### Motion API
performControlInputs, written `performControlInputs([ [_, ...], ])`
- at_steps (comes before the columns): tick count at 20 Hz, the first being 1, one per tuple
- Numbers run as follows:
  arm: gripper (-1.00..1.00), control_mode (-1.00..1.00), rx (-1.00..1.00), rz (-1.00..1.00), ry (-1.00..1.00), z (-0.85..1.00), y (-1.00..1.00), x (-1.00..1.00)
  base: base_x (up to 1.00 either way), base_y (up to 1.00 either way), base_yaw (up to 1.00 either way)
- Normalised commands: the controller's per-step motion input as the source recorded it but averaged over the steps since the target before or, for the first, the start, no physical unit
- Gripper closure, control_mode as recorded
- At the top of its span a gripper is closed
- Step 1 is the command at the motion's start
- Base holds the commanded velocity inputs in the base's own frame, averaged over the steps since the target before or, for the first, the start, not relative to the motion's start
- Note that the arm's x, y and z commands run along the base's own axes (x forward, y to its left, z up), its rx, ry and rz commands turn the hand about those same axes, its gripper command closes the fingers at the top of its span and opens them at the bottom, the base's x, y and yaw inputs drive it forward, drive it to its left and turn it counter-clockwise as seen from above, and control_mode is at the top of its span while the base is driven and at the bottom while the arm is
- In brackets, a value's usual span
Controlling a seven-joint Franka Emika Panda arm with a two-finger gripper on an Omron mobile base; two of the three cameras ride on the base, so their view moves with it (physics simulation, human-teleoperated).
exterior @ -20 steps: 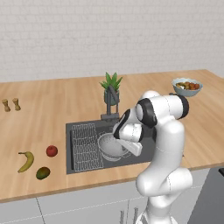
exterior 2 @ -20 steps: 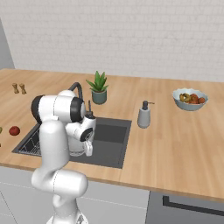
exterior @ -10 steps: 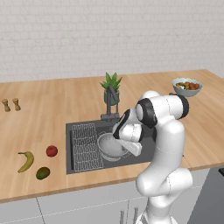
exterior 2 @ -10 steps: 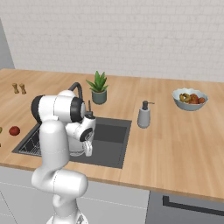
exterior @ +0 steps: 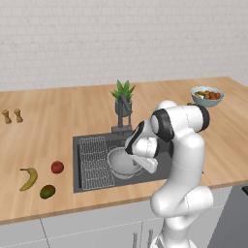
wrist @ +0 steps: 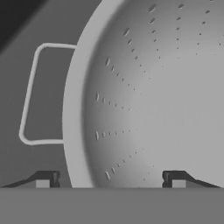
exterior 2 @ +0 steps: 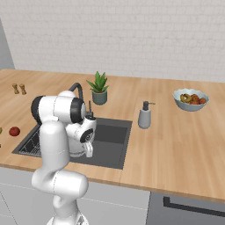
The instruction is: Put the colander in the sink, put the banana, apple, mango in the colander, and turn on the sink faucet and pour water over the colander.
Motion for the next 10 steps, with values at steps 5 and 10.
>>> performControlInputs([
  [5, -1.00, -1.00, 0.00, 0.00, 0.00, 0.03, 0.00, 0.00, 0.00, 0.00, 0.00],
  [10, -1.00, -1.00, 0.01, -0.07, 0.00, 0.55, -0.01, -0.14, 0.00, 0.00, 0.00],
])
